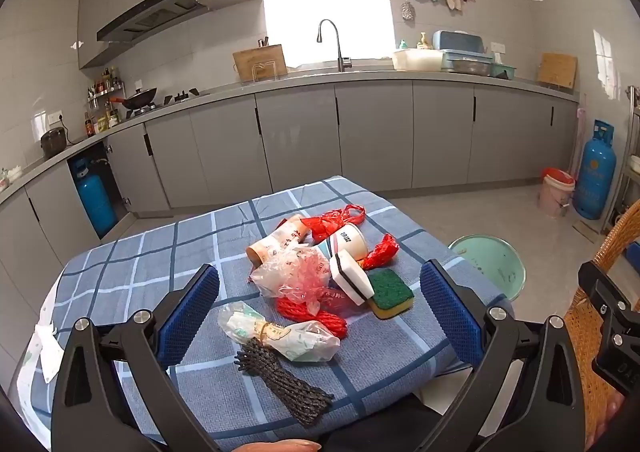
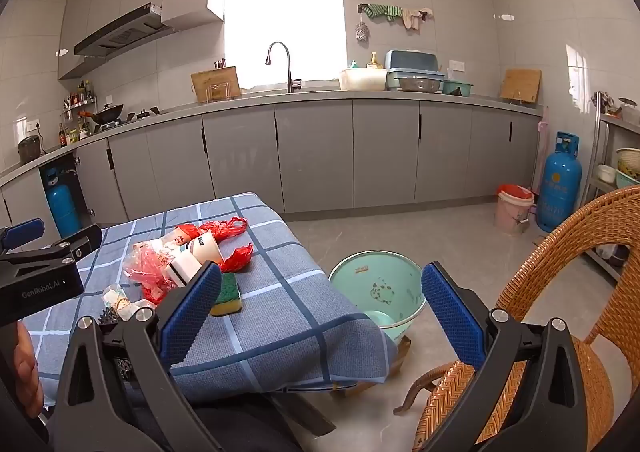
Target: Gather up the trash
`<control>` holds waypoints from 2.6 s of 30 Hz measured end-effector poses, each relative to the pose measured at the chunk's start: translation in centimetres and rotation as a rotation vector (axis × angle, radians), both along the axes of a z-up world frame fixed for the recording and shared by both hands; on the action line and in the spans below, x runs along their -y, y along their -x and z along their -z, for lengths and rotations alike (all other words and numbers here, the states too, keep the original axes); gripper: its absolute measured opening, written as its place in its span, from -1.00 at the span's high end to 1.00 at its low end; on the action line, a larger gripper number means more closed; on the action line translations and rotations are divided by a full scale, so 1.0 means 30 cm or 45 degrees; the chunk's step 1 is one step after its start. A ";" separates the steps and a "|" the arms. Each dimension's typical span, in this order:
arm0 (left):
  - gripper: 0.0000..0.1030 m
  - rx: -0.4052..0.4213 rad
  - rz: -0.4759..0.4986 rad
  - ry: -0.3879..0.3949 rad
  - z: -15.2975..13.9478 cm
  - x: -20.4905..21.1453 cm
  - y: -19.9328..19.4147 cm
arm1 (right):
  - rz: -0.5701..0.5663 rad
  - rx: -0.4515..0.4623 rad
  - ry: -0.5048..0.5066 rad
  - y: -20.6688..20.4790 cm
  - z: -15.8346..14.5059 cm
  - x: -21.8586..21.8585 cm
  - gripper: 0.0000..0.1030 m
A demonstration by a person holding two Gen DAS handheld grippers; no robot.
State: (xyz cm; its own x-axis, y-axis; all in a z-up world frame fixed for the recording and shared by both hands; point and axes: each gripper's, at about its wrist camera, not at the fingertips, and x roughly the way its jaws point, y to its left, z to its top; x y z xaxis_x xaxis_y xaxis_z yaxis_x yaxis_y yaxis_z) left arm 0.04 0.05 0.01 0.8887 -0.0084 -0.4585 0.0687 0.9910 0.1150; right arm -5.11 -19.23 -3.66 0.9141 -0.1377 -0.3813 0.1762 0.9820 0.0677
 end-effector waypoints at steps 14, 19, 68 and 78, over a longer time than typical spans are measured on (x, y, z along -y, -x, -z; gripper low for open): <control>-0.92 -0.002 0.000 -0.002 0.002 -0.006 -0.003 | -0.004 -0.005 0.005 0.001 0.000 -0.004 -0.91; -0.92 0.006 -0.013 0.002 0.016 -0.008 -0.005 | -0.006 -0.006 0.005 0.001 0.008 0.000 -0.91; -0.92 0.008 -0.019 0.007 0.015 -0.016 -0.010 | -0.019 0.000 -0.004 -0.001 -0.009 -0.019 -0.91; -0.92 0.008 -0.017 0.008 0.013 -0.017 -0.008 | -0.025 0.000 -0.006 0.001 -0.013 -0.011 -0.91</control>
State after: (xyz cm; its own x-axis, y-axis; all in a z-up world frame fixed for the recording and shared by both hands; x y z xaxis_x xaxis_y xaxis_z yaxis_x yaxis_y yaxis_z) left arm 0.29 0.57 -0.38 0.8917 0.0003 -0.4527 0.0551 0.9925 0.1092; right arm -5.13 -18.89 -3.26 0.9166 -0.1179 -0.3820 0.1568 0.9850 0.0724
